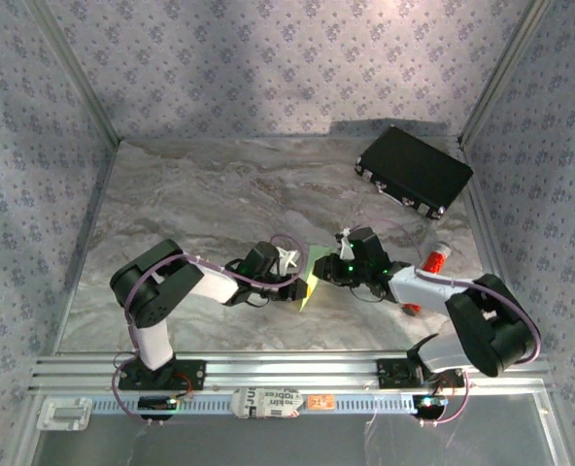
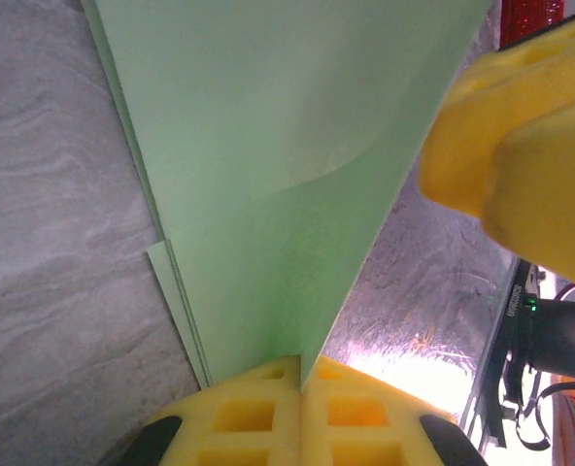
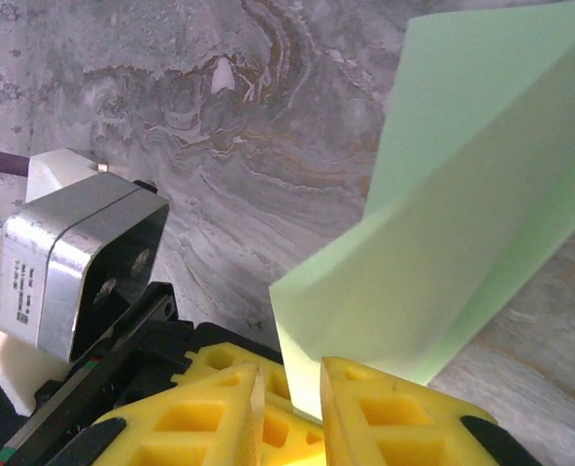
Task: Fold a paper plane with a square sheet of paper (pick it up from the middle)
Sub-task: Fold the wing for the fifth time at the center of the table.
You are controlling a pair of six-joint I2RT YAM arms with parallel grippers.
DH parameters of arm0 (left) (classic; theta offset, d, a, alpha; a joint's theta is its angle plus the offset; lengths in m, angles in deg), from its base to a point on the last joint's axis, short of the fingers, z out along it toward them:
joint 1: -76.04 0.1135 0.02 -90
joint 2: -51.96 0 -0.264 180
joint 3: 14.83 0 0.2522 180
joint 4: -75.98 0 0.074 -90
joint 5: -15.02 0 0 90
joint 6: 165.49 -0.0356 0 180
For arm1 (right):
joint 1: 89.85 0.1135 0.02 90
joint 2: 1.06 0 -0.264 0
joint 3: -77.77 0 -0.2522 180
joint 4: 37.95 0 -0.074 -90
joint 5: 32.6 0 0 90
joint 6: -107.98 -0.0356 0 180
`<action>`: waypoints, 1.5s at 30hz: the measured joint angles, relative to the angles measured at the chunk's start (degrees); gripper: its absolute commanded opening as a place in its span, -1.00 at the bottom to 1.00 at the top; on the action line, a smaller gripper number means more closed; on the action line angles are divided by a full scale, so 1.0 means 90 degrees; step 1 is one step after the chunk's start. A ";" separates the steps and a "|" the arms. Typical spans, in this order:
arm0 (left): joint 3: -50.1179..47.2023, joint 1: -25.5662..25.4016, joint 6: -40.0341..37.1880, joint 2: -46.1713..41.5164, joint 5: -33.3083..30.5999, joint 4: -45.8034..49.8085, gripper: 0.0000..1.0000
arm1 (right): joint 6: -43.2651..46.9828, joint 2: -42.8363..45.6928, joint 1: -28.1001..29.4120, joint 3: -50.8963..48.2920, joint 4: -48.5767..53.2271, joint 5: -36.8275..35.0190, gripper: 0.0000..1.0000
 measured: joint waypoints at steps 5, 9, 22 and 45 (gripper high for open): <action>-0.0029 0.0034 0.0066 0.0002 0.0117 -0.0027 -1.00 | -0.0002 -0.0265 0.0005 0.0070 -0.0109 0.0070 -0.58; -0.0029 0.0061 0.0087 0.0027 0.0216 -0.0027 -1.00 | -0.0002 -0.0355 0.0000 0.0073 -0.0206 0.0073 -0.58; 0.0000 0.0121 0.0085 0.0085 0.0398 -0.0036 -1.00 | -0.0056 -0.0663 -0.0143 0.0165 -0.0321 0.0087 -0.61; 0.0189 0.0221 0.0134 0.0214 0.0714 0.0182 -1.00 | -0.0073 -0.1071 -0.0121 0.0168 -0.0685 0.0379 -0.70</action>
